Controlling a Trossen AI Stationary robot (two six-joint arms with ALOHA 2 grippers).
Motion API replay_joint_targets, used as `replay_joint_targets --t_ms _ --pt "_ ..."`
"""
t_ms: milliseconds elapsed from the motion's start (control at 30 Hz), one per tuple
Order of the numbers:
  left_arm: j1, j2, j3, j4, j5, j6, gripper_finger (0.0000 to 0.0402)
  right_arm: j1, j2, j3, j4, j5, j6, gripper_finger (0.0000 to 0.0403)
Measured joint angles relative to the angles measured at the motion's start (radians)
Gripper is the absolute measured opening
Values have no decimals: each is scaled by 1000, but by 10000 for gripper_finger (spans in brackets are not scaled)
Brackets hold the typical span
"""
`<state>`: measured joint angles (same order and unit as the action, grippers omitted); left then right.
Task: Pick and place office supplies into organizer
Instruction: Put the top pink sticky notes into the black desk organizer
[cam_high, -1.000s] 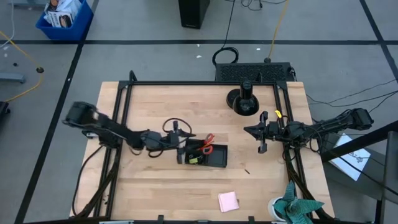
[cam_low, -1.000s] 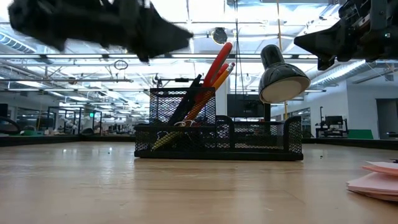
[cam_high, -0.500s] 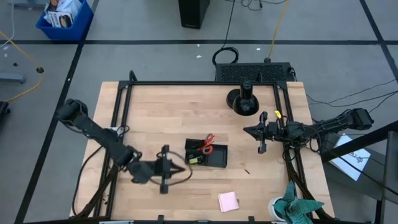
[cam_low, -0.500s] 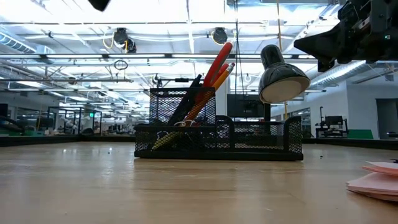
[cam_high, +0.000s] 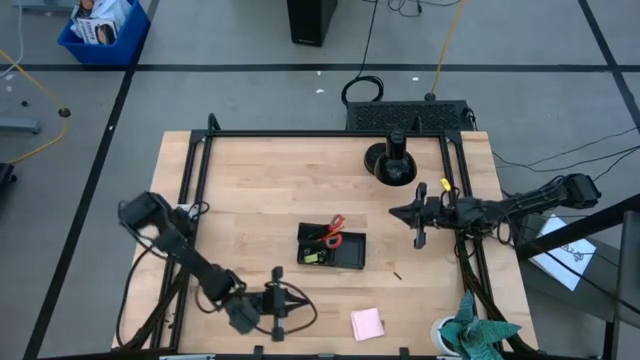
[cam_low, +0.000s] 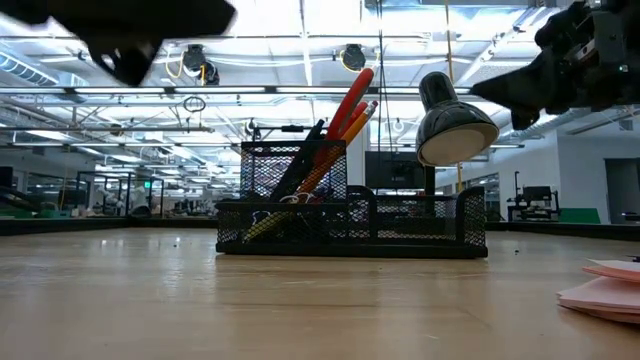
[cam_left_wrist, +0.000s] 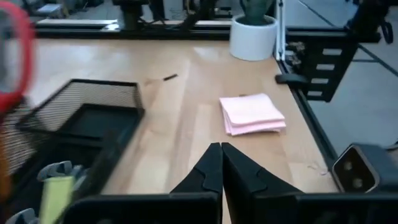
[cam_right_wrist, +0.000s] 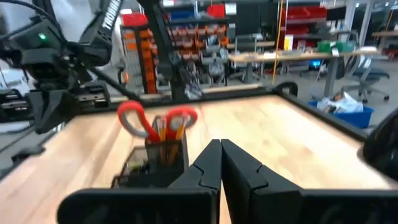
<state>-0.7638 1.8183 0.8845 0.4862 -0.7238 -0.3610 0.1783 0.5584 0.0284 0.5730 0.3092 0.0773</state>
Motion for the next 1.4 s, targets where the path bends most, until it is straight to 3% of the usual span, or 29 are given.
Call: replay_joint_targets --t_ms 167,400,533,600,733,867,1000,1200,1400 --pt "20 103 0 146 79 109 8 0 9 0 -58 4 16 2" --pt "41 140 0 134 179 123 9 0 43 0 -84 -4 10 2" --pt "57 129 -1 97 221 185 6 0 62 0 -67 -107 -39 2" --pt "74 120 -1 108 207 218 3 0 71 0 -23 -138 -72 2" --pt "123 115 0 159 74 225 15 0 94 0 79 -181 -122 2" --pt "166 114 0 139 68 254 25 8 131 13 127 -214 -151 3" --pt "176 114 0 104 107 303 22 73 210 69 78 -171 -169 17" --pt "164 114 0 85 122 352 3 207 378 247 -28 34 -206 63" --pt "172 114 0 86 170 382 19 342 545 499 -280 59 -164 103"
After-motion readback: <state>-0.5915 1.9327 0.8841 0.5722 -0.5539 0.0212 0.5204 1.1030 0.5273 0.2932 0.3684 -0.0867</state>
